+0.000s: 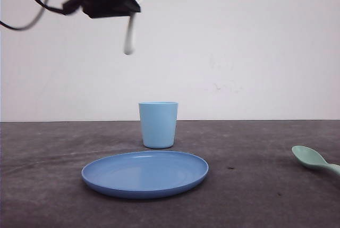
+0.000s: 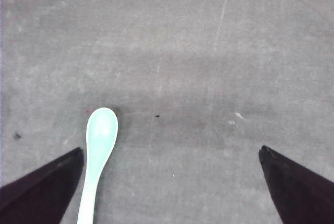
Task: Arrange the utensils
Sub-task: 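Lift the white fork with the left gripper over the blue cup, then open the left gripper to drop the fork into the cup, then lower the right gripper onto the mint-green spoon and grasp it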
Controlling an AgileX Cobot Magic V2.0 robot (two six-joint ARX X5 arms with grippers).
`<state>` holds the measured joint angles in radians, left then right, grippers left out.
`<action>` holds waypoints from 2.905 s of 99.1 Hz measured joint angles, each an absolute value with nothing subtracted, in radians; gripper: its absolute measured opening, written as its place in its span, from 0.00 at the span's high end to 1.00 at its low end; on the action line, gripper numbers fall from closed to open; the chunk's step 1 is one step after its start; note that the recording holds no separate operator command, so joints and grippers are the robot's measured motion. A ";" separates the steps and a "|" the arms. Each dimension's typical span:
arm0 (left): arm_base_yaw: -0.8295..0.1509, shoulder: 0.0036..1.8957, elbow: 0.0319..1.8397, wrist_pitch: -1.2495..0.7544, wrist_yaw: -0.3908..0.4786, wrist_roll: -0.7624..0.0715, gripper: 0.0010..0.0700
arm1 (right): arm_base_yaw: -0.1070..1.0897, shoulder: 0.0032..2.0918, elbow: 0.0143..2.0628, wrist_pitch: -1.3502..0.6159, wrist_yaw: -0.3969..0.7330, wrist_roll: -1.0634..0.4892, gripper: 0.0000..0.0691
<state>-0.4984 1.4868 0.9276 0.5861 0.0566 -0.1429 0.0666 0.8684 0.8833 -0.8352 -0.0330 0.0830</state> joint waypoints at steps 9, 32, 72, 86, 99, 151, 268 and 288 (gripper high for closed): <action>-0.507 1.559 0.928 0.716 0.057 -0.143 0.95 | 0.067 0.868 0.883 -0.846 -0.033 0.083 0.02; -0.512 1.729 0.928 0.938 0.057 -0.143 0.95 | 0.067 0.868 0.883 -0.876 -0.030 0.083 0.02; -0.515 1.940 0.974 0.968 0.058 -0.142 0.95 | 0.067 0.868 0.883 -0.905 -0.029 0.086 0.02; -0.515 1.967 0.979 0.965 0.059 -0.142 0.95 | 0.067 0.868 0.883 -0.908 -0.029 0.086 0.02; -0.516 1.973 0.979 0.926 0.077 -0.142 0.95 | 0.067 0.868 0.883 -0.908 -0.029 0.086 0.02; -0.535 1.990 0.979 0.916 0.078 -0.142 0.86 | 0.067 0.868 0.883 -0.908 -0.029 0.087 0.02; -0.336 1.115 0.981 -0.167 0.074 -0.123 0.72 | 0.137 1.253 0.883 -0.772 -0.288 0.093 0.02; -0.242 0.985 0.981 -0.404 0.000 -0.097 0.72 | 0.176 1.359 0.883 -0.692 -0.289 0.093 0.11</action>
